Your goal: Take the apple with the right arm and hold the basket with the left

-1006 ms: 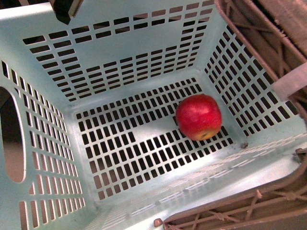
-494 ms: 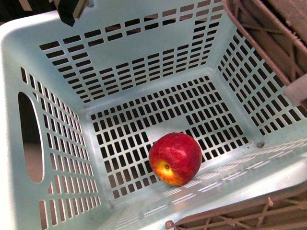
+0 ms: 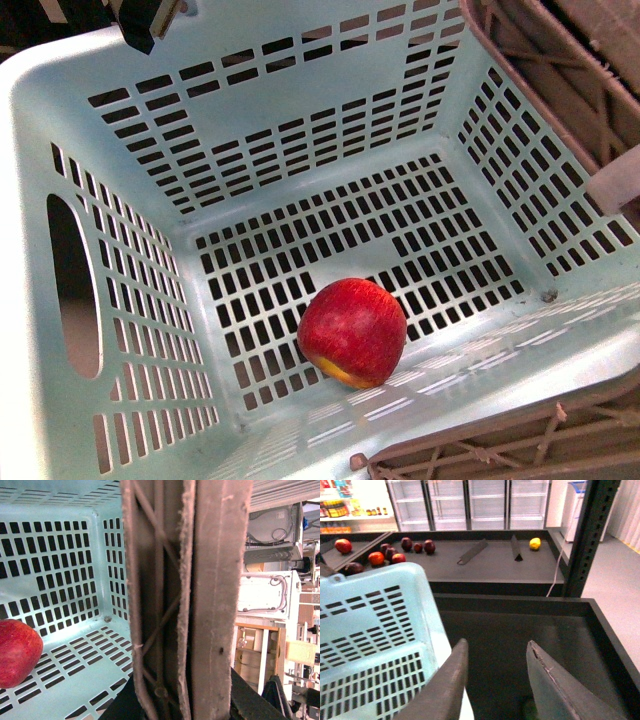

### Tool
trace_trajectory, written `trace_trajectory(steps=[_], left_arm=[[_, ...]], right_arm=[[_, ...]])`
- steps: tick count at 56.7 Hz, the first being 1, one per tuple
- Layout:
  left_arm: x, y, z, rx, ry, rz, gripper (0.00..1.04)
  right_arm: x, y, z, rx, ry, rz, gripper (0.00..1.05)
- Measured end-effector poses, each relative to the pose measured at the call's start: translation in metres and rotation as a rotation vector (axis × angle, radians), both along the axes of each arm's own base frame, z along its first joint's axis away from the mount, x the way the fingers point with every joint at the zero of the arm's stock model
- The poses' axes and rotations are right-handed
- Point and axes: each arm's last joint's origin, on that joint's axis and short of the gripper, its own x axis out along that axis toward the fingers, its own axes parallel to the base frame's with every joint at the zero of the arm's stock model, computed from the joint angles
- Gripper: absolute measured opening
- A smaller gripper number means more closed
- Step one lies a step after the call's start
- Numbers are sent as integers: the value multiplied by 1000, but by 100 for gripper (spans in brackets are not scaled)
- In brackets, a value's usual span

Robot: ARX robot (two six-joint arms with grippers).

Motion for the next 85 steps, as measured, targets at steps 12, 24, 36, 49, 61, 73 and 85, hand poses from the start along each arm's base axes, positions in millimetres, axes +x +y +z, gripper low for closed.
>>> trace_trajectory(steps=[12, 24, 36, 49, 61, 73, 85], left_arm=[[0, 0, 0, -1, 1, 0, 18], [0, 0, 0, -1, 1, -1, 18], [0, 0, 0, 0, 0, 1, 18], [0, 0, 0, -1, 1, -1, 18], [0, 0, 0, 0, 0, 1, 18], [0, 0, 0, -1, 3, 1, 18], [0, 0, 0, -2, 3, 0, 18]], right_arm=[[-6, -1, -9, -11, -3, 4, 2], [-11, -1, -16, -14, -5, 3, 2], [-15, -1, -21, -14, -4, 3, 2], [-20, -1, -22, -14, -32, 3, 2], [-29, -1, -25, -14, -28, 2, 2], [-29, -1, -25, -14, -29, 3, 2], [-29, -1, -25, -15, -29, 3, 29]])
